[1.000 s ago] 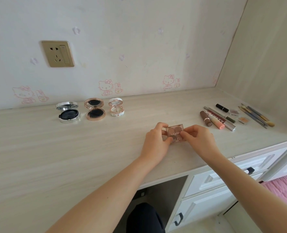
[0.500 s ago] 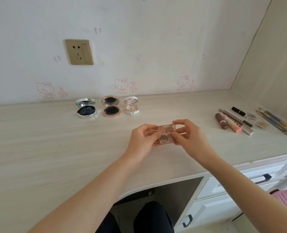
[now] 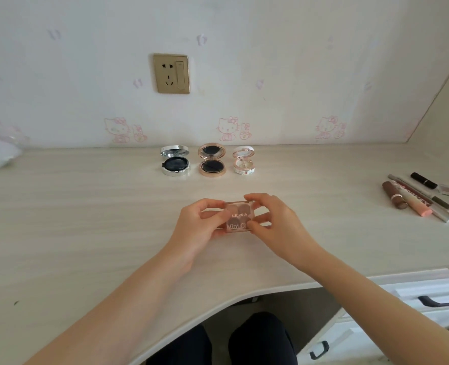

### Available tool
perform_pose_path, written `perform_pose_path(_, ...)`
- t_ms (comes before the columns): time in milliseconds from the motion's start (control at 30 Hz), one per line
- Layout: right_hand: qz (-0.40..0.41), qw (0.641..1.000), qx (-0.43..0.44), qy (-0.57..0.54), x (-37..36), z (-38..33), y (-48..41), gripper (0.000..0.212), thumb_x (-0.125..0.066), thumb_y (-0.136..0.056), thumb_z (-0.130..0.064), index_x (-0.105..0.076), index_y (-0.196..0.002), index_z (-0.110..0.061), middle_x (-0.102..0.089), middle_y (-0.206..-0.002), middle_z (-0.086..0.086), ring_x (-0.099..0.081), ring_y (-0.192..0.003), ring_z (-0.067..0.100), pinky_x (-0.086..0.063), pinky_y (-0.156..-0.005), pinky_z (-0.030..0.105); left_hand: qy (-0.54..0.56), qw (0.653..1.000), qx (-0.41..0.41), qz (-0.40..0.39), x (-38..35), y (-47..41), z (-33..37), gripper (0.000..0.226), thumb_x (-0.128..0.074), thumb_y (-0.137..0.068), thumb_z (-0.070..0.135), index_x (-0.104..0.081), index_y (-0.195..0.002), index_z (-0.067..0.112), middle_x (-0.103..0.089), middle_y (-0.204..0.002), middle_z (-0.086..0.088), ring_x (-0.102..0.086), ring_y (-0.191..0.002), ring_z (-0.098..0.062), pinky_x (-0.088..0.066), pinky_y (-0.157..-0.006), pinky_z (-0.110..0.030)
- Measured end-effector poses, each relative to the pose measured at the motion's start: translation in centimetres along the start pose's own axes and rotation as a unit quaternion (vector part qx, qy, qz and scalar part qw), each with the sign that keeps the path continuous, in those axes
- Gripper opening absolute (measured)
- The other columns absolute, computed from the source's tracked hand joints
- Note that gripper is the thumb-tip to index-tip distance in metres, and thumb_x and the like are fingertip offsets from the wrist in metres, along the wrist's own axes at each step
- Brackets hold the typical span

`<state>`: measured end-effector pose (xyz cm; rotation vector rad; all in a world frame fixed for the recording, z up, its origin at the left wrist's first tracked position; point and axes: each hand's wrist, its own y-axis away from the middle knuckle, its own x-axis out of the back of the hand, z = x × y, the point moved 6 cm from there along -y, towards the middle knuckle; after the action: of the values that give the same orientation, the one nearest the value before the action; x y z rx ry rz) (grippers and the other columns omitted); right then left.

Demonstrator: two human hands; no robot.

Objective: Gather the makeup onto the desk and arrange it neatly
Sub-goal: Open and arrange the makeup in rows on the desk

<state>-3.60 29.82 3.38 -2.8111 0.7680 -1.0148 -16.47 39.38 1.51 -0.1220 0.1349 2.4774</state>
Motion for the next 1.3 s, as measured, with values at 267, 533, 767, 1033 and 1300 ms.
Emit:
perform_pose_path(267, -0.033, 0.986, 0.113, 0.121, -2.2, -2.6, -0.3, 0.059, -0.068, -0.084, -0.02, -0.046, -0.138, -0.023, -0.035, -0.133, -0.007, -0.051, -0.104, 0.002, -0.045, -0.091, 0.015, 0.03, 0.998, -0.004, 0.046, 1.7, 0.2, -0.1, 0.016, -0.069, -0.085, 0.011, -0.067, -0.1, 0.005, -0.075, -0.087, -0.011, -0.072, -0.083, -0.028, -0.058, -0.077, -0.035)
perform_pose_path(533, -0.006, 0.973, 0.155, 0.171, -2.3, -4.0, -0.4, 0.064, -0.072, -0.08, -0.038, -0.046, -0.135, -0.022, -0.045, -0.122, -0.005, -0.052, -0.108, 0.015, -0.049, -0.09, 0.032, 0.087, 0.996, -0.01, 0.02, 1.6, 0.4, 0.2, 0.02, -0.059, -0.093, 0.017, -0.069, -0.098, 0.001, -0.073, -0.093, -0.016, -0.071, -0.086, -0.026, -0.057, -0.076, -0.035)
perform_pose_path(767, 0.006, 0.983, 0.132, 0.126, -1.9, -4.4, -0.5, 0.063, -0.075, -0.072, -0.045, -0.052, -0.128, -0.029, -0.049, -0.114, -0.011, -0.049, -0.107, 0.01, -0.042, -0.092, 0.021, 0.227, 0.967, 0.08, -0.078, 0.1, 0.8, -0.1, 0.034, -0.05, -0.096, 0.026, -0.068, -0.105, -0.002, -0.068, -0.106, -0.024, -0.07, -0.087, -0.03, -0.058, -0.07, -0.032)
perform_pose_path(1033, -0.019, 0.989, 0.113, 0.089, -1.2, -4.5, -1.1, 0.059, -0.083, -0.066, -0.04, -0.059, -0.12, -0.032, -0.055, -0.104, -0.014, -0.053, -0.102, 0.002, -0.041, -0.086, 0.012, 0.225, 0.967, 0.087, -0.081, 0.5, 0.5, -0.4, 0.035, -0.058, -0.087, 0.028, -0.071, -0.101, -0.001, -0.066, -0.105, -0.023, -0.067, -0.093, -0.036, -0.057, -0.085, -0.044)
perform_pose_path(1300, -0.094, 0.992, 0.056, 0.067, 0.2, -4.5, -1.8, 0.049, -0.078, -0.074, -0.036, -0.064, -0.121, -0.035, -0.066, -0.111, -0.02, -0.058, -0.104, -0.006, -0.046, -0.094, 0.019, 0.218, 0.967, 0.096, -0.091, 0.5, 0.4, -0.6, 0.034, -0.059, -0.084, 0.026, -0.072, -0.1, 0.0, -0.068, -0.104, -0.021, -0.065, -0.093, -0.033, -0.057, -0.083, -0.043)
